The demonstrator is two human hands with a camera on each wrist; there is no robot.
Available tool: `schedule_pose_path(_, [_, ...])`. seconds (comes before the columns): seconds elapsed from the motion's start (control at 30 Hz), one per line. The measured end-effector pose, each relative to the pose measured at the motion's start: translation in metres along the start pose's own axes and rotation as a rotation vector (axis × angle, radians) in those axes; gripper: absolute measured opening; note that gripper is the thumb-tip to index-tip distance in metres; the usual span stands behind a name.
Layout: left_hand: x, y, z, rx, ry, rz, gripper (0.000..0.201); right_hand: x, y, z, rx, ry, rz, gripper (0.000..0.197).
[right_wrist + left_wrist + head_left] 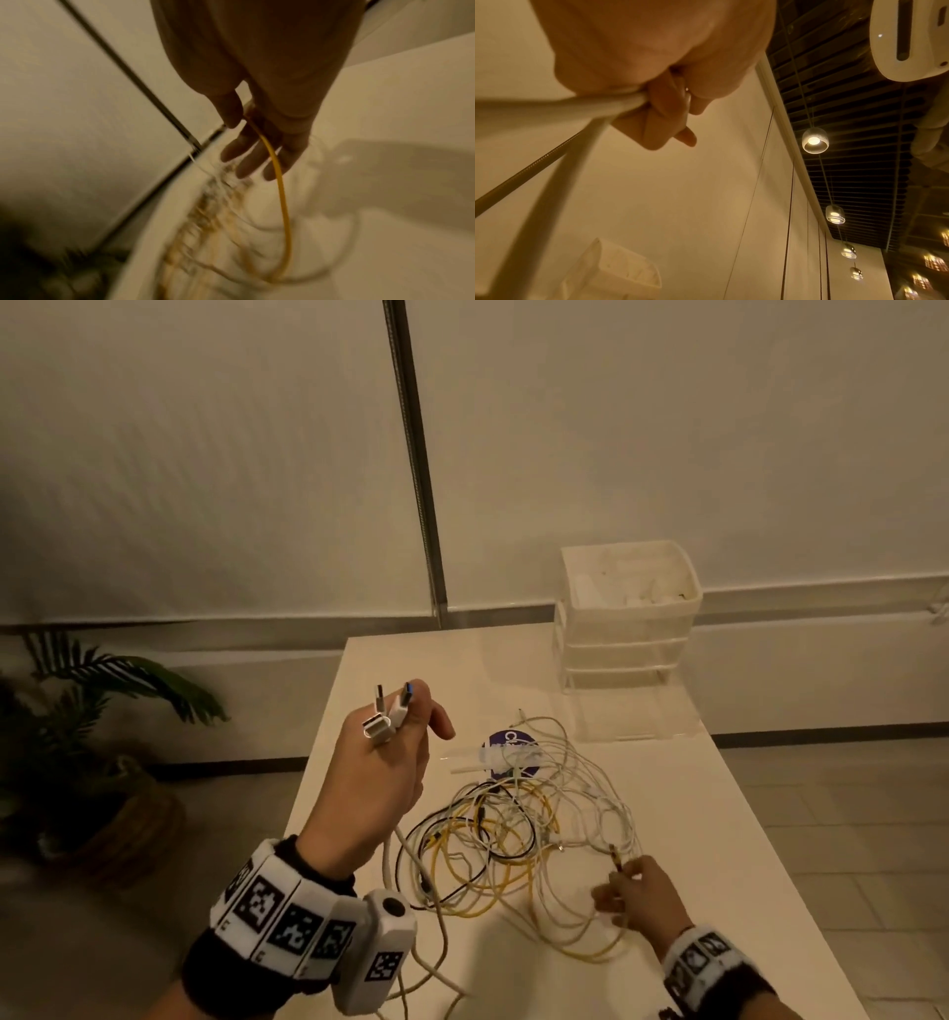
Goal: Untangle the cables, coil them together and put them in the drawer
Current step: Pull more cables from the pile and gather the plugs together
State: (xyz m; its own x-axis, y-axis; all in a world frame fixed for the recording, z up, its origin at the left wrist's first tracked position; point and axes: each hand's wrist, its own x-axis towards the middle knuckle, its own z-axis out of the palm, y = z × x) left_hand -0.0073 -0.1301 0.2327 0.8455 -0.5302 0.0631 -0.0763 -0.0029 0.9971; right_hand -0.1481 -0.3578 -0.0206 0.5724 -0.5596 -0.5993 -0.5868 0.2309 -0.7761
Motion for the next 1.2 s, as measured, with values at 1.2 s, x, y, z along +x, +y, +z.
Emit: schedule_pose_path(1.2, [0.056,0.022,0.042,-0.038,0.226,0.194,0.05,-0.123,-0.215,0.035,-0.123,-0.182,-1.076,0.014])
